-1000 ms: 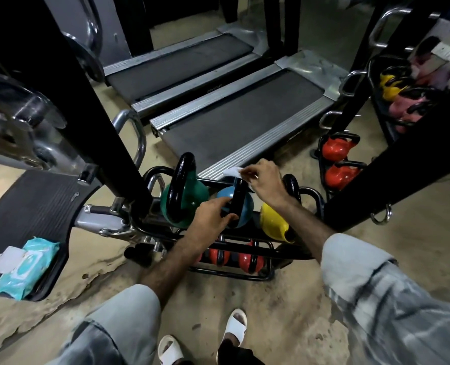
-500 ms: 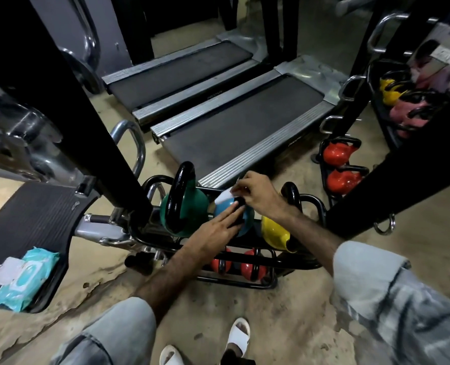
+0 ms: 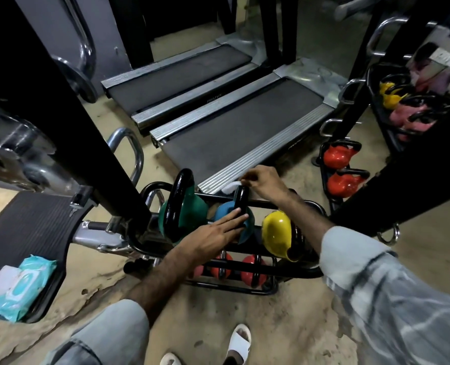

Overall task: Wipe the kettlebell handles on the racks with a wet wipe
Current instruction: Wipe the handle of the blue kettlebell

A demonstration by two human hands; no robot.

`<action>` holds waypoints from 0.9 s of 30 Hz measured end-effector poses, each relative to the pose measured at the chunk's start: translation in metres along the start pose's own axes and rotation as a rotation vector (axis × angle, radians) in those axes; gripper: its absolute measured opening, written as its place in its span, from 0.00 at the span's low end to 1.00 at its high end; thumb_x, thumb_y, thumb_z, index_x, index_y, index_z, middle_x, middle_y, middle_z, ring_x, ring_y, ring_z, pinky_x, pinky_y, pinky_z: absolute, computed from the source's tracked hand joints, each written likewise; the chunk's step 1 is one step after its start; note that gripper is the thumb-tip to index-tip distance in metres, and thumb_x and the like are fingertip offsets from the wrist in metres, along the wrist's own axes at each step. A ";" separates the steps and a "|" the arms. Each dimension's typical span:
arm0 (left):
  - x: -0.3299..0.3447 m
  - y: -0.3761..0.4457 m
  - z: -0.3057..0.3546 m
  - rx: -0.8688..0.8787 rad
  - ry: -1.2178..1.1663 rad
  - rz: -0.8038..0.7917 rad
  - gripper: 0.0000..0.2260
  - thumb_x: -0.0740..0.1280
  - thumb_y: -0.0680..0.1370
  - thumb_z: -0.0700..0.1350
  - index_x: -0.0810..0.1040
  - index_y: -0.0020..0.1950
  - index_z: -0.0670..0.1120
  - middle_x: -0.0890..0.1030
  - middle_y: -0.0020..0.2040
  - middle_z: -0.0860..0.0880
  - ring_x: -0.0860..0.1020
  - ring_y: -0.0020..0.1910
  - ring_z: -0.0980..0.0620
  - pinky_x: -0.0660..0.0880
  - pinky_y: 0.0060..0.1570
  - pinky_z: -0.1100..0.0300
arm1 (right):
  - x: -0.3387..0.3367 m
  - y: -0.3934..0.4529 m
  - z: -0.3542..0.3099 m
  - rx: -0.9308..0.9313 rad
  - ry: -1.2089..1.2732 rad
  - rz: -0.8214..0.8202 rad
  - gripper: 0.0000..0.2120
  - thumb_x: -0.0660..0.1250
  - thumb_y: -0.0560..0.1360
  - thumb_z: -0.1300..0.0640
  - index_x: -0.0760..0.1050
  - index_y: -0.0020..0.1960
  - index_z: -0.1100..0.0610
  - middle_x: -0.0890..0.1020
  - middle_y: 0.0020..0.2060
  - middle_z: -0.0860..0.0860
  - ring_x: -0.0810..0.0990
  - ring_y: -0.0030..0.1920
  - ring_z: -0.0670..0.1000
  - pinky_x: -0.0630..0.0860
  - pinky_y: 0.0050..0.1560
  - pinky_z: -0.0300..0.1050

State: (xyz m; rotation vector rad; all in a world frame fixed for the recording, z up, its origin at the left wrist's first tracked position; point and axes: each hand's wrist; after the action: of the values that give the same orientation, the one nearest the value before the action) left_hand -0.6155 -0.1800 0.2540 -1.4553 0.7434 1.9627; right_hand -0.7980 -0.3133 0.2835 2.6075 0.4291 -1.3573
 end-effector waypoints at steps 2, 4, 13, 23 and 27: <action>-0.002 0.003 -0.003 -0.007 -0.019 -0.003 0.23 0.59 0.78 0.34 0.63 0.73 0.41 0.53 0.78 0.48 0.47 0.77 0.50 0.62 0.72 0.53 | 0.003 0.009 0.006 0.048 0.010 -0.010 0.07 0.73 0.73 0.61 0.84 0.51 0.61 0.86 0.47 0.57 0.84 0.50 0.51 0.67 0.41 0.24; 0.000 0.007 -0.007 -0.033 -0.029 0.025 0.24 0.61 0.78 0.35 0.62 0.74 0.41 0.53 0.78 0.48 0.47 0.77 0.51 0.60 0.73 0.55 | 0.007 0.010 0.009 -0.005 -0.053 -0.032 0.09 0.72 0.71 0.66 0.85 0.50 0.59 0.85 0.46 0.57 0.83 0.50 0.54 0.72 0.46 0.32; -0.008 0.025 -0.018 -0.123 -0.164 0.056 0.24 0.67 0.76 0.41 0.68 0.71 0.42 0.63 0.75 0.47 0.59 0.75 0.51 0.58 0.72 0.60 | 0.001 0.002 0.000 0.056 0.021 -0.328 0.14 0.59 0.80 0.53 0.82 0.58 0.53 0.82 0.59 0.50 0.78 0.61 0.48 0.72 0.62 0.42; -0.007 0.024 -0.019 -0.127 -0.163 0.048 0.26 0.68 0.76 0.46 0.66 0.73 0.47 0.60 0.76 0.51 0.56 0.75 0.57 0.59 0.72 0.62 | 0.006 0.024 0.002 0.137 -0.002 -0.412 0.18 0.59 0.80 0.46 0.85 0.44 0.51 0.86 0.44 0.49 0.82 0.47 0.48 0.77 0.55 0.46; -0.005 0.024 -0.021 -0.128 -0.176 0.054 0.26 0.68 0.76 0.44 0.66 0.73 0.47 0.60 0.76 0.51 0.56 0.75 0.56 0.61 0.72 0.59 | 0.003 0.033 -0.011 0.036 -0.228 -0.358 0.14 0.68 0.73 0.45 0.85 0.46 0.55 0.86 0.40 0.52 0.82 0.42 0.49 0.78 0.44 0.44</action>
State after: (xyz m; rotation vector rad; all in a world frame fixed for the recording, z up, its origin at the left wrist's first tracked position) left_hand -0.6181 -0.2118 0.2556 -1.3242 0.5937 2.1815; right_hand -0.7768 -0.3411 0.2878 2.4430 0.8722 -1.7606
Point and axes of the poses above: each hand's wrist, its own y-axis towards the middle knuckle, its own x-axis out of the palm, z = x × y
